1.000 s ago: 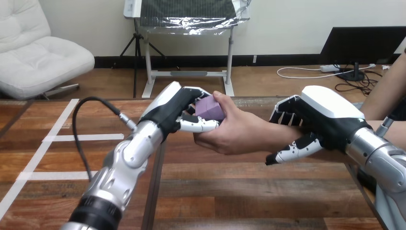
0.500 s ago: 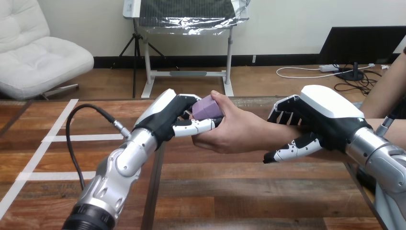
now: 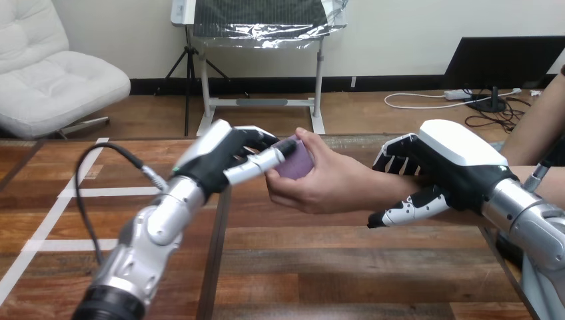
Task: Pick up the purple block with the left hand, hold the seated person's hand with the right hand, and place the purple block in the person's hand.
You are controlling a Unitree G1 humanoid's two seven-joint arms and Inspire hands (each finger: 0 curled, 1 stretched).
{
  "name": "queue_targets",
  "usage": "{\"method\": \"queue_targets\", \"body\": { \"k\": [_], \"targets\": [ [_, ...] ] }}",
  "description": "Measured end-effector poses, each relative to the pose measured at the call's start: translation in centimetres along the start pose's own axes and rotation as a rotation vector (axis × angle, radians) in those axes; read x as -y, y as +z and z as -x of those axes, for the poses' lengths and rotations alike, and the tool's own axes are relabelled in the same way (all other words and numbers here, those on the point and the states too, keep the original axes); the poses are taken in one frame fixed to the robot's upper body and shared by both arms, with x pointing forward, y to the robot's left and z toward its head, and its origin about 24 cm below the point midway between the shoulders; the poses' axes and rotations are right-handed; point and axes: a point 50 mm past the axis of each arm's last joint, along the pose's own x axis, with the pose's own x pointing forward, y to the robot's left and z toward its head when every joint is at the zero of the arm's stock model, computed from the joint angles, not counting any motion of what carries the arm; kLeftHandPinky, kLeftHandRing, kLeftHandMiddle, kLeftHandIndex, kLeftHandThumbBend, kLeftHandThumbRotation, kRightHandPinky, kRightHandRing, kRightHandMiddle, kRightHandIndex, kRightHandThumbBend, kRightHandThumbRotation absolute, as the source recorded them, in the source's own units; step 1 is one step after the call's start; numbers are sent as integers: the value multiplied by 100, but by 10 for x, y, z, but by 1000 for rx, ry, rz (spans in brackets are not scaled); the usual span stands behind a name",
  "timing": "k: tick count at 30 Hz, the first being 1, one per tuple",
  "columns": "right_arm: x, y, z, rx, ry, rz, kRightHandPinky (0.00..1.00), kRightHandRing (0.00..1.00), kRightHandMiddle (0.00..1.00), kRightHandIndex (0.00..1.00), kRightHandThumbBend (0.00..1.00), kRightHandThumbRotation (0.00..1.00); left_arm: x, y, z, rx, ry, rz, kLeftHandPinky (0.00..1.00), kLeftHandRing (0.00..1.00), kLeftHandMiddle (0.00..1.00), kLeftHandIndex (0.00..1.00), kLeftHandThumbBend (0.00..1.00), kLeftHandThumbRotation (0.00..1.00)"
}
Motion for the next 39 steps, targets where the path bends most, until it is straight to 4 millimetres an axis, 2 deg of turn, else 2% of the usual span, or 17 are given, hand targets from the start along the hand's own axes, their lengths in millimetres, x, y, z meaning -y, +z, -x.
{"method": "queue_targets", "body": {
  "k": [14, 29, 39],
  "targets": [
    [-3, -2, 4, 5, 0, -22, 40, 50, 56, 61, 76, 27, -11, -11, 13, -16, 70, -5, 64, 73, 74, 69, 49, 94],
    [-6, -3, 8, 19, 0, -54, 47, 56, 61, 64, 70, 33, -6, -22, 31, -23, 105, 97, 68, 75, 75, 70, 47, 92],
    [-10, -5, 13, 23, -2, -99, 51, 60, 64, 66, 71, 36, -1, -27, 46, -30, 134, 130, 68, 75, 75, 70, 43, 92]
  ]
}}
